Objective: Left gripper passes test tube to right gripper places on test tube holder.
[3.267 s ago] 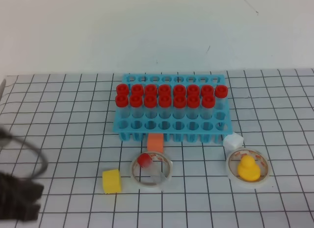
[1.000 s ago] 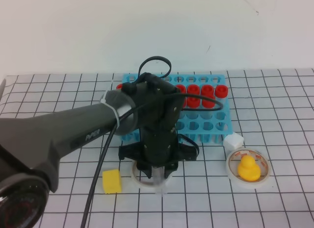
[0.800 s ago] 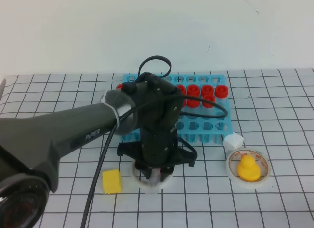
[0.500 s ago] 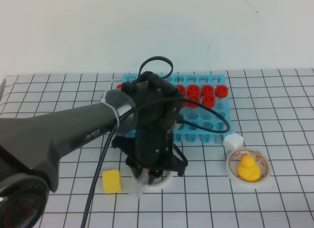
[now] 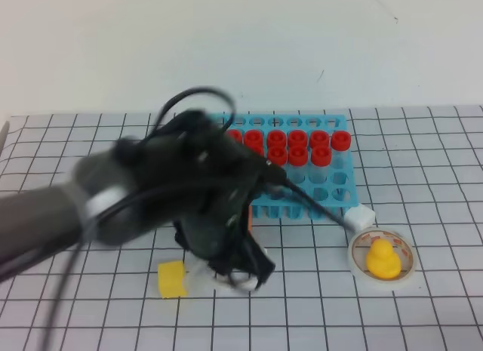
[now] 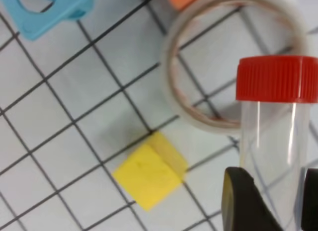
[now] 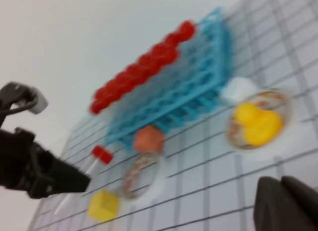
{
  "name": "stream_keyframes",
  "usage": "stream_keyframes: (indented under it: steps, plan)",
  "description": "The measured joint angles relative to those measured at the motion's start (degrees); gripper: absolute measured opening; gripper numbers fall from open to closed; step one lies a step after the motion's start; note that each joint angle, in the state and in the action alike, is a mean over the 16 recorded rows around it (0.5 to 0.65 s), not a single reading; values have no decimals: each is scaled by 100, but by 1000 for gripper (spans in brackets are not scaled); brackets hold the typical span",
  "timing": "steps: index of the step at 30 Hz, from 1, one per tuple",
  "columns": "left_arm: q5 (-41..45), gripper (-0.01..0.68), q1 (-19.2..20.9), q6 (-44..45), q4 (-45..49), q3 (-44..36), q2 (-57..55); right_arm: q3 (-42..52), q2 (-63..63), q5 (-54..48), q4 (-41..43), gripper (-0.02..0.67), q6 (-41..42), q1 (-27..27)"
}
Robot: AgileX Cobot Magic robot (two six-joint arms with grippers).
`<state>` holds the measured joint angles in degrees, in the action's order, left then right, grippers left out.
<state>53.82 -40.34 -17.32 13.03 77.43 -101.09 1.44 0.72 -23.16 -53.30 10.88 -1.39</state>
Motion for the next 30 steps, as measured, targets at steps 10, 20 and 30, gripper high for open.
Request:
stream_keyframes:
  steps: [10, 20, 30]
  plan:
    - [-3020, 206, -334, -682, 319, -2756, 2250, -388, -352, -276, -1529, -1, 2338, 0]
    - [-6060, 206, -247, -755, 414, -4416, 3375, -1489, -2377, -1161, -2655, -1, 4698, -3]
    - [-8246, 206, 340, -206, -362, -4648, 3501, -3025, -5125, -2784, -4007, -1, 7196, 216]
